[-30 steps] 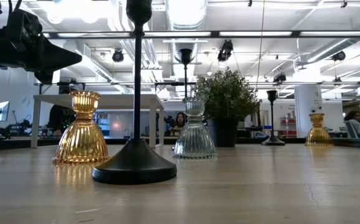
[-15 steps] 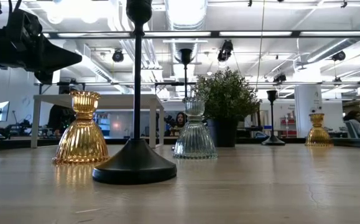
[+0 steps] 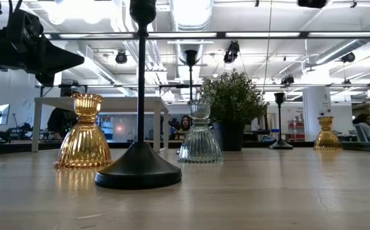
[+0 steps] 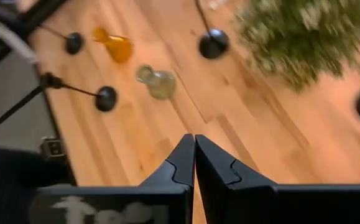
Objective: Pick & Place candle stick holders
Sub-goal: Put the top yellow glass candle holder on the shelf
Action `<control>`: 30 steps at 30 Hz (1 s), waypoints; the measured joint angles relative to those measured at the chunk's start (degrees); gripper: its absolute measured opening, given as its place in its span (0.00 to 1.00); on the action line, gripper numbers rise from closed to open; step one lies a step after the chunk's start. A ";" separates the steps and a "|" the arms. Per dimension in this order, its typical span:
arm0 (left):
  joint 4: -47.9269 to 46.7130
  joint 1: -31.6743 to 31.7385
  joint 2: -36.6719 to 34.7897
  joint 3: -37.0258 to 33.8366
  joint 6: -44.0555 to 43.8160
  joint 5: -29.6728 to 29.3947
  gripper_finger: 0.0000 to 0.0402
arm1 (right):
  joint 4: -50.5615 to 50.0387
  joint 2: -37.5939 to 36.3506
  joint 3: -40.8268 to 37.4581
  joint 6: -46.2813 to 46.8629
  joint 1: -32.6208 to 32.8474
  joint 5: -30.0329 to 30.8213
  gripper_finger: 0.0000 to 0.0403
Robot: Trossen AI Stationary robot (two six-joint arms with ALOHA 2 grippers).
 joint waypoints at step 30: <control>18.53 0.04 0.00 -0.22 -1.40 -0.36 0.03 | -3.70 -11.35 -41.88 74.40 17.33 46.15 0.02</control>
